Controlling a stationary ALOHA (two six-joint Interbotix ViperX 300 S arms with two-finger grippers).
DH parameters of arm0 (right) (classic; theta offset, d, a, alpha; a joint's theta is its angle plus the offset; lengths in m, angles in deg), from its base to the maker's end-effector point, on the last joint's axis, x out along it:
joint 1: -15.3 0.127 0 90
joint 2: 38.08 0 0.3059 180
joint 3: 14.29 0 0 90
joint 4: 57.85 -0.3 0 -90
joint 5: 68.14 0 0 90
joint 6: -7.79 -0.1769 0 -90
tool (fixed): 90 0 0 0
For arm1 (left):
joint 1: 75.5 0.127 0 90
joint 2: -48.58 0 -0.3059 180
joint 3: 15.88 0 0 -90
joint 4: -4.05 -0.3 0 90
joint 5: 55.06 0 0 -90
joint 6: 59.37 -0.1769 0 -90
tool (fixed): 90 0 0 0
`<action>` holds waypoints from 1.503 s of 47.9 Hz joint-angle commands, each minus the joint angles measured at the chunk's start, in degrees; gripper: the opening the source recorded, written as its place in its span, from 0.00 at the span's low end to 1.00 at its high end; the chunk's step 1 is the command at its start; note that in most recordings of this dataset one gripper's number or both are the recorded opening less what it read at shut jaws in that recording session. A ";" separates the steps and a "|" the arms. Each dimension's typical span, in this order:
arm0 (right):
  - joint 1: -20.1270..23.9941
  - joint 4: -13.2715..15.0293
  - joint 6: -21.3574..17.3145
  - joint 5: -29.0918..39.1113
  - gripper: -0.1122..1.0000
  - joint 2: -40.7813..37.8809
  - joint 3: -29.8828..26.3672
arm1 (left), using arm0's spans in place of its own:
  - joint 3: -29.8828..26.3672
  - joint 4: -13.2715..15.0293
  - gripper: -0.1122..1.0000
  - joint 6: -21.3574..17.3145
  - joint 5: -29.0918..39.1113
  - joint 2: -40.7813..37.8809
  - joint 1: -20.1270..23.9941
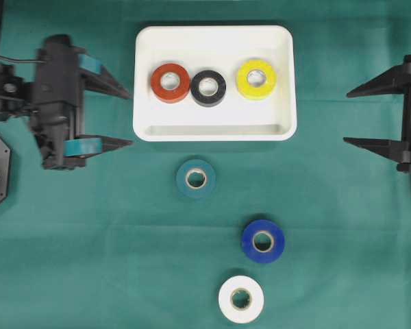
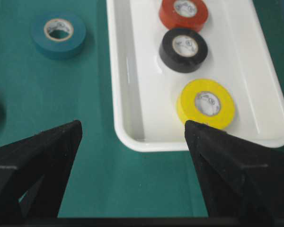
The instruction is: Pick up the tape from a random location and place it into the white case.
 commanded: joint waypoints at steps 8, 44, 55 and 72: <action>0.09 0.09 0.00 0.09 0.89 0.44 -1.49 | 2.20 0.09 0.94 0.18 -1.41 6.42 0.00; 0.09 0.09 0.09 -1.49 0.88 0.44 -0.53 | 10.28 0.18 0.94 0.26 -5.45 16.17 0.00; 0.09 0.09 0.09 -4.39 0.88 0.44 1.05 | 14.24 0.26 0.94 0.26 -9.40 16.52 -0.09; 0.09 0.09 0.00 -5.71 0.88 0.44 2.02 | 17.23 0.44 0.94 0.44 -11.78 16.70 -0.09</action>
